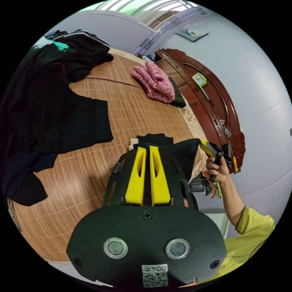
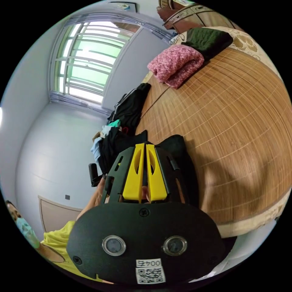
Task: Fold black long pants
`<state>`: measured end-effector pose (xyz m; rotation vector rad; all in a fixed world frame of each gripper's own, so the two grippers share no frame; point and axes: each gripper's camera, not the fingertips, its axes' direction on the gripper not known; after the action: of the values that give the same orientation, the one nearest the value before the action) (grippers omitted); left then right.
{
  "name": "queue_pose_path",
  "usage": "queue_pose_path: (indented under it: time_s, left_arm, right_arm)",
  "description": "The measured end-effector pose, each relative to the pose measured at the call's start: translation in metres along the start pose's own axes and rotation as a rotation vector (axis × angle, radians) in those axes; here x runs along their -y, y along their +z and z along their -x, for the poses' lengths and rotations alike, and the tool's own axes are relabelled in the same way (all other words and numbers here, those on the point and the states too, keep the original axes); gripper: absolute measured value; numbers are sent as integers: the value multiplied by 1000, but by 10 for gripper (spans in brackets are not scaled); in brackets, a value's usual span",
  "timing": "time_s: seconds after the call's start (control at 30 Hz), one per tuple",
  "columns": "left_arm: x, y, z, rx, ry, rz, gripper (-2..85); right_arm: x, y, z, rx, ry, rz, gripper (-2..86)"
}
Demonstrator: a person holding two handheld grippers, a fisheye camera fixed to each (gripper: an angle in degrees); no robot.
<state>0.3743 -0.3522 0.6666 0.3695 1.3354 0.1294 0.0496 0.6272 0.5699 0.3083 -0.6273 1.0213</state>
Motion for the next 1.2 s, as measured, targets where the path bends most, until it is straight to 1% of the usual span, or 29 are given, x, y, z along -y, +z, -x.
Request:
queue_pose_path:
  time_s: [0.13,0.2,0.27,0.33,0.4,0.43,0.47,0.5,0.57,0.67,0.77,0.83,0.87,0.93,0.97,1.03,1.2]
  left_arm:
    - [-1,25,6,95,-41,25,47]
    - [-7,27,6,122,-49,-2,57]
    - [-16,25,5,140,-52,-27,70]
    - [-30,19,3,125,-45,-67,91]
    - [-42,13,0,72,-17,-96,103]
    - [-52,9,-3,49,2,-109,108]
    - [-58,7,-5,49,9,-118,110]
    - [-70,4,-9,56,24,-135,114]
    - [-87,0,-11,71,30,-143,122]
    - [-119,-6,-13,122,20,-132,135]
    - [-151,-1,-23,252,88,-49,146]
    - [-175,11,-35,379,185,36,149]
    - [-180,15,-38,409,208,62,148]
    - [-196,33,-46,530,278,149,144]
    - [-200,37,-48,545,286,157,143]
    - [-209,41,-53,547,274,109,139]
    - [-226,51,-62,534,289,66,127]
  right_arm:
    - [17,37,3,-72,18,46,26]
    - [18,41,11,-137,8,38,63]
    - [12,34,34,-225,-76,8,112]
    - [0,30,56,-273,-159,19,124]
    - [-20,30,81,-336,-258,64,127]
    - [-35,33,97,-394,-324,120,126]
    - [-53,39,112,-460,-384,162,124]
    - [-62,43,119,-486,-414,185,123]
    - [-94,63,143,-577,-510,303,117]
    - [-120,92,163,-690,-589,395,111]
    - [-128,121,172,-814,-612,456,104]
    - [-126,137,174,-886,-588,509,94]
    - [-124,147,175,-904,-574,544,89]
    - [-122,160,179,-933,-561,598,86]
    - [-123,167,182,-956,-563,635,87]
    - [-125,178,183,-984,-559,682,86]
    - [-127,180,190,-969,-553,660,83]
